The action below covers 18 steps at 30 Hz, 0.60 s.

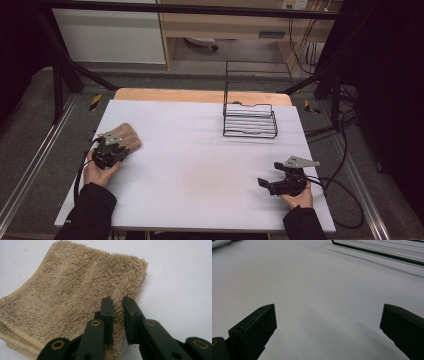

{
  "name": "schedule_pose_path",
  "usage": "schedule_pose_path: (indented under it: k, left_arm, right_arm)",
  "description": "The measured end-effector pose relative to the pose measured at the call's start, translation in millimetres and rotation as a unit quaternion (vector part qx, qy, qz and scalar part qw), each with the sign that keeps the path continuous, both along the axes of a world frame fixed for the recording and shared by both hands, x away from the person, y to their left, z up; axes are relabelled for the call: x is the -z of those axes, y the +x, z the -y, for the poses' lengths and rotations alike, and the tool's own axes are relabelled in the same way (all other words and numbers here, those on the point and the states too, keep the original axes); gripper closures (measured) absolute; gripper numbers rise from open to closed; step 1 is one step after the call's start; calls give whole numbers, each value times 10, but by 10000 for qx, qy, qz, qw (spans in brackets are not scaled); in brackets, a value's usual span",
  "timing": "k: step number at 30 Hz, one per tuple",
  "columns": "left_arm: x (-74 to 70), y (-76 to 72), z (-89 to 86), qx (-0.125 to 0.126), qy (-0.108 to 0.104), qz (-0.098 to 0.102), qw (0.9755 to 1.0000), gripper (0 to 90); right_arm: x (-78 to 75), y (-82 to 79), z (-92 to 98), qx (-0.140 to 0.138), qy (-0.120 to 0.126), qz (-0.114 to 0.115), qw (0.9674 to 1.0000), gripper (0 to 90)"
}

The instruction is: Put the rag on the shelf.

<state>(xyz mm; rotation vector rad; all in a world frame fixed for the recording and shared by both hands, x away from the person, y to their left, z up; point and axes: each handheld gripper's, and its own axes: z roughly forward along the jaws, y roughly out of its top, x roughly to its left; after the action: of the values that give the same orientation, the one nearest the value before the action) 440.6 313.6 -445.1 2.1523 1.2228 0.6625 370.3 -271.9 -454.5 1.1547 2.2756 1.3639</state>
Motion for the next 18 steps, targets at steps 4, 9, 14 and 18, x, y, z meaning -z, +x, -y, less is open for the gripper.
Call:
schedule_pose_path:
  k: [4, 9, 14, 18]
  left_arm:
    - [-7, 11, -25, -11, -124, -39, 9999, 842]
    - [-21, 10, -43, -59, -253, -71, 9996, 859]
    - [-81, -19, -60, -53, -388, -3, 9992, 867]
    - [-157, -53, -74, -82, -537, 85, 9985, 870]
  right_arm:
    - [0, 2, 1, -7, -8, 3, 10000, 15]
    - [4, 4, -2, -26, -16, 2, 10000, 17]
    - [0, -1, 1, -26, -9, -5, 10000, 17]
    - [2, 2, 0, -35, -8, 2, 10000, 17]
